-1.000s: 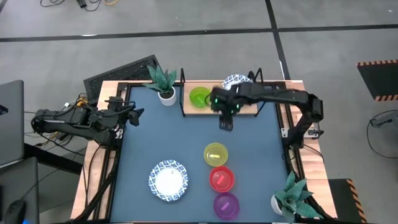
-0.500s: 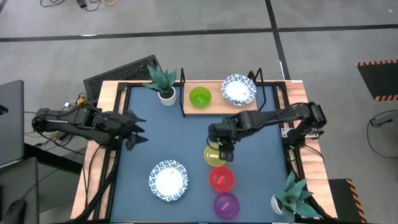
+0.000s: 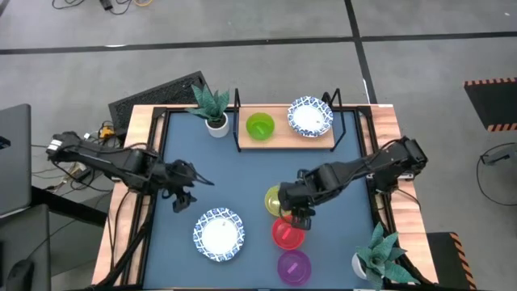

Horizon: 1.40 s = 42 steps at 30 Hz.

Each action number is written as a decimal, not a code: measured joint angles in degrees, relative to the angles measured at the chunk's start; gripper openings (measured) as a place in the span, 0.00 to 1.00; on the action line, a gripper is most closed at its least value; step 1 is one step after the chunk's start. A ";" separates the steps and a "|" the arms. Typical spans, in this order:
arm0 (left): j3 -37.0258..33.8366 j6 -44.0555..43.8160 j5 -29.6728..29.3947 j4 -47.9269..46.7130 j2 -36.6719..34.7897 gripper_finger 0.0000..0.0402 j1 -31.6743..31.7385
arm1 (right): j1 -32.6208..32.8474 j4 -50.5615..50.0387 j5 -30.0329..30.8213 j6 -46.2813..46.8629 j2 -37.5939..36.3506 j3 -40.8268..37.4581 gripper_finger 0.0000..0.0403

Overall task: Place and stack bowls onto a shelf
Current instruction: Stack the white patterned bowl on top of the white patterned bowl on the shelf

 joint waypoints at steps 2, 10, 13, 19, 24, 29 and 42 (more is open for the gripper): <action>0.00 -0.60 0.00 1.42 2.18 0.68 -0.98 | 1.54 -0.55 1.03 0.65 0.00 0.00 0.57; 0.00 0.15 0.60 6.57 10.50 0.68 -3.81 | 6.29 -0.75 4.35 2.82 0.00 0.00 0.57; 0.00 -0.01 0.48 8.88 13.96 0.68 -4.27 | 7.27 -0.78 4.45 3.72 0.00 0.00 0.57; 0.00 -0.03 0.61 14.40 21.54 0.68 -5.11 | 8.65 -0.77 4.48 5.25 0.00 0.00 0.57; 0.00 -0.13 0.71 17.24 27.86 0.68 -5.36 | 9.91 -0.78 7.04 5.56 0.00 0.00 0.57; 0.00 0.54 5.66 21.35 33.61 0.68 -5.36 | 10.34 -0.76 7.63 5.56 0.00 0.00 0.57; 0.02 -5.71 8.41 22.26 36.70 0.31 -6.13 | 10.60 -0.99 11.07 6.47 0.00 0.00 0.57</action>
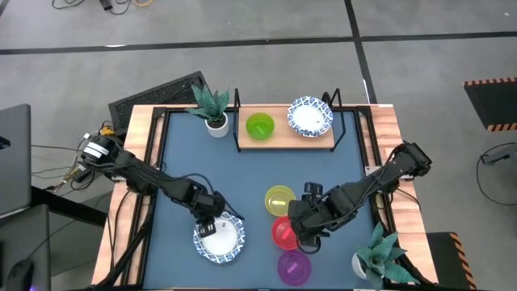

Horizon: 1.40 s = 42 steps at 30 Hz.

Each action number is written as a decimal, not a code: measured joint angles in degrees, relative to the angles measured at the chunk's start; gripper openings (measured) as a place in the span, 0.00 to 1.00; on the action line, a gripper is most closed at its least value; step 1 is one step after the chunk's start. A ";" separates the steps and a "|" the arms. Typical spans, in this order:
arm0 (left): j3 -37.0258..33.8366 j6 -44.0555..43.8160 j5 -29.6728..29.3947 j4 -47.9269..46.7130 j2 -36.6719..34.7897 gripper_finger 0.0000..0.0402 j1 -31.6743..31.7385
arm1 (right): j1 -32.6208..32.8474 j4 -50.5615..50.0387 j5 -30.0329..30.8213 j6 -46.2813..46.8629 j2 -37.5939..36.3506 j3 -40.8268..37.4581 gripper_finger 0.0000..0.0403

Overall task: Place and stack bowls onto a shelf
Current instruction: Stack the white patterned bowl on top of the white patterned bowl on the shelf

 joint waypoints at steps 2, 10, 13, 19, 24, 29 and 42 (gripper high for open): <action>0.00 -0.87 -0.10 0.06 -0.08 0.20 0.02 | -0.02 0.02 1.25 0.16 0.00 0.00 0.57; 0.07 -6.59 0.15 0.34 -0.23 0.03 0.02 | -0.04 0.00 5.76 3.60 0.00 0.00 0.57; 0.92 -7.41 0.15 0.08 -0.19 0.02 0.04 | -0.07 0.06 7.10 2.98 0.00 0.00 0.57; 5.26 -7.70 -1.13 -0.60 -0.10 0.01 1.38 | -0.97 1.53 9.67 -2.50 0.00 0.00 0.57; 10.85 -5.78 -2.55 -6.44 -0.08 0.00 3.56 | -2.05 3.80 9.78 -6.90 0.00 0.02 0.57; 17.72 -1.27 -2.64 -14.86 -0.08 0.00 6.07 | -1.80 4.78 9.80 -12.48 -1.12 0.07 0.57; 27.85 8.29 0.87 -20.77 -0.08 0.00 19.44 | -0.05 17.10 6.56 -34.53 -11.11 0.09 0.52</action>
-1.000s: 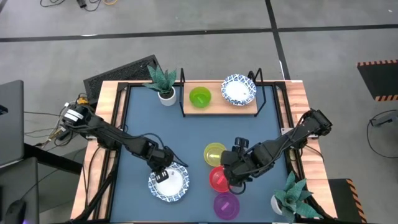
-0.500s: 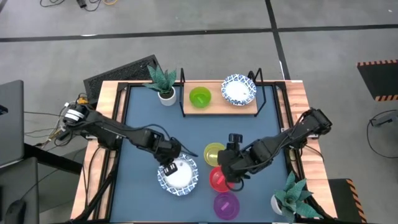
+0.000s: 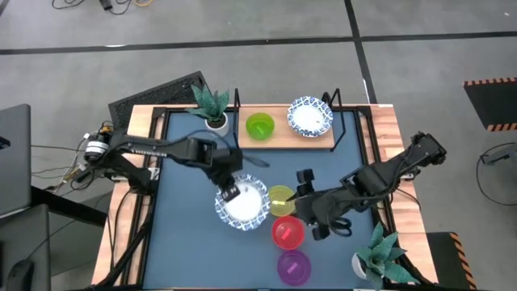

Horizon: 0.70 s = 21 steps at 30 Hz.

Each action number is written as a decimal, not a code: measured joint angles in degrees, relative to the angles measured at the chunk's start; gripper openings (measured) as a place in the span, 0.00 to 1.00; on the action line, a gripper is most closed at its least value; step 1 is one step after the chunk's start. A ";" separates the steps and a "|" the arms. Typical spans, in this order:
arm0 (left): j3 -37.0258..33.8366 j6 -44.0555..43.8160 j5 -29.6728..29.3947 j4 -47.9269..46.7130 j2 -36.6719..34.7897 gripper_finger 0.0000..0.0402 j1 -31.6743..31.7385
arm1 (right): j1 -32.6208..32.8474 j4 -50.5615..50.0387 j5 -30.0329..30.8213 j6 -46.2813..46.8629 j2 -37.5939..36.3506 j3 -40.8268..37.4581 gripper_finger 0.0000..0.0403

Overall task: Place and stack bowls onto a shelf
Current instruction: Stack the white patterned bowl on top of the white patterned bowl on the shelf

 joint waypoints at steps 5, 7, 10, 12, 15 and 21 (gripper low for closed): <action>0.46 0.02 7.72 3.99 0.00 0.00 5.36 | -0.06 0.25 -0.30 -7.14 -0.43 0.00 0.52; 0.48 -0.37 10.17 5.67 0.00 0.00 6.82 | -0.08 0.33 -0.45 -9.48 -0.12 0.00 0.52; 0.48 -1.11 12.91 7.81 0.00 0.00 8.40 | -0.75 0.10 -0.89 -12.96 1.14 -0.02 0.52; 0.48 -1.89 15.08 8.41 0.00 0.00 9.09 | -1.24 0.00 -1.52 -15.66 2.23 -0.09 0.52; 0.48 -2.90 17.68 8.85 0.00 0.00 9.79 | -2.40 0.17 -1.57 -20.07 3.84 -0.04 0.52; 0.48 -4.04 19.15 9.03 0.00 0.00 10.07 | -4.30 1.47 -1.65 -26.65 5.84 -0.09 0.52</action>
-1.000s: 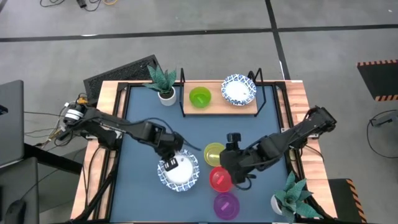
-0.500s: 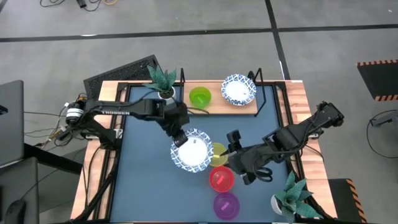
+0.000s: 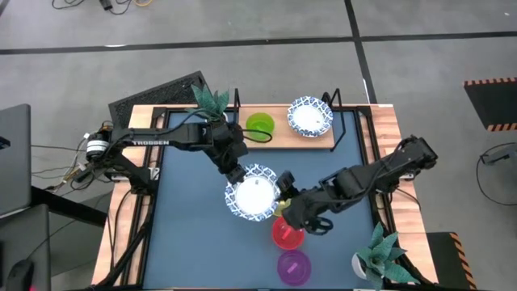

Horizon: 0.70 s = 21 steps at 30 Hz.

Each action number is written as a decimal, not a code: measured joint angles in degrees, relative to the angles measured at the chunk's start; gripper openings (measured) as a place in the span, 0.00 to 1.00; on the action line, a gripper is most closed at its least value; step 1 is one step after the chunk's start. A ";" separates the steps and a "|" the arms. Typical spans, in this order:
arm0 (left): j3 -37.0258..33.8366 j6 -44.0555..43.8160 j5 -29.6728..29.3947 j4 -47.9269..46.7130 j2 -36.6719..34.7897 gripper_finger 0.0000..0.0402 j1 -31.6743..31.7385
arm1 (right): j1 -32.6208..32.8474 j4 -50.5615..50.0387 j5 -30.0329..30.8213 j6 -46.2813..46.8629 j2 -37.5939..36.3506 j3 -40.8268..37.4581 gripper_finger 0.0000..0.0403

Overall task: Place and stack bowls onto a shelf
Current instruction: Stack the white patterned bowl on top of the white patterned bowl on the shelf

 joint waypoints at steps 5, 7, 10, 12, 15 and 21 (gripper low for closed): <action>0.00 -0.64 1.93 0.19 0.00 0.00 -0.02 | -1.48 2.61 -0.03 -5.21 -0.04 0.02 0.52; 0.00 -1.07 2.28 0.29 0.00 0.00 -0.02 | -1.93 3.06 -0.45 -6.02 -0.04 0.02 0.52; 0.00 -1.28 3.26 0.52 0.00 0.00 -0.02 | -2.56 2.74 -3.19 -5.24 -0.04 0.02 0.52; 0.00 -1.30 3.71 0.77 0.00 0.00 0.00 | -2.47 2.73 -4.71 -4.12 -0.04 0.02 0.52; 0.00 -1.22 3.72 1.02 0.00 0.00 0.69 | -1.70 3.07 -5.09 -3.57 -0.04 0.02 0.51; 0.00 -3.77 5.77 4.99 0.00 0.00 1.96 | -0.91 3.55 -4.93 -4.26 -0.04 0.02 0.50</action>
